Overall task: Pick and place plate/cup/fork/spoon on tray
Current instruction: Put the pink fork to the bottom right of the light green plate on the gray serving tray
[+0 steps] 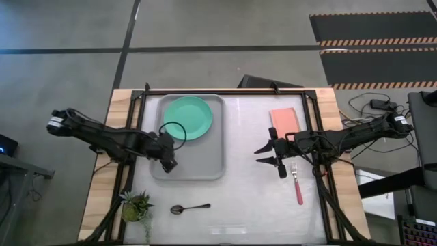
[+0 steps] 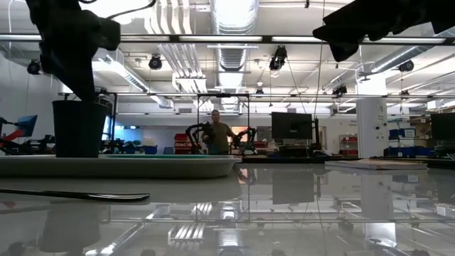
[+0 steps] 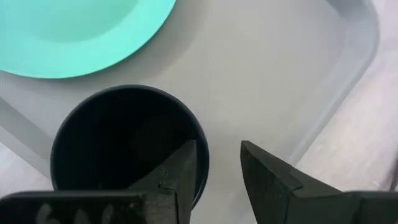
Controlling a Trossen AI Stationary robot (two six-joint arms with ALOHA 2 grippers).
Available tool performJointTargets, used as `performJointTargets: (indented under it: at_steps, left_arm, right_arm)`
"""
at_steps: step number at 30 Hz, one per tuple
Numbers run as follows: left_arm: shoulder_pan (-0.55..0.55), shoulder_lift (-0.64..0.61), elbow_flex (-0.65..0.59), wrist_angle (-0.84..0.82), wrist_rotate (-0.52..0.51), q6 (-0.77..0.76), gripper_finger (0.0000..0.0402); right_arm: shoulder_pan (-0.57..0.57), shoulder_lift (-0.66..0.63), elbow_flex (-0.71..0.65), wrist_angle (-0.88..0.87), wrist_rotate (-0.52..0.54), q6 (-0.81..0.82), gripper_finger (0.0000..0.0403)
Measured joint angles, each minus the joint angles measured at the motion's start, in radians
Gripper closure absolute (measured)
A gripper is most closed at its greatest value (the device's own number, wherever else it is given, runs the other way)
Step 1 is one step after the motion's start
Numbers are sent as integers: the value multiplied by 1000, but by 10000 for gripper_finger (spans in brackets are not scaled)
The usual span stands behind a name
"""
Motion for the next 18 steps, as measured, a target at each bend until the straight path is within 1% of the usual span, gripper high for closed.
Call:
performJointTargets:
  at_steps: [7, 11, 15, 18]
  left_arm:
    - [0, -48, 15, 0, 0, 6, 294]
    - [0, -55, 37, 1, -1, 14, 294]
    - [0, -51, 68, 18, -21, 68, 294]
    - [0, -52, 76, 106, -43, 154, 294]
  right_arm:
    - [0, 0, 0, 3, 0, 31, 275]
    - [0, 0, 0, 8, 2, 70, 275]
    - [0, 0, 0, 8, 20, 132, 275]
    - [0, 0, 0, 8, 29, 171, 275]
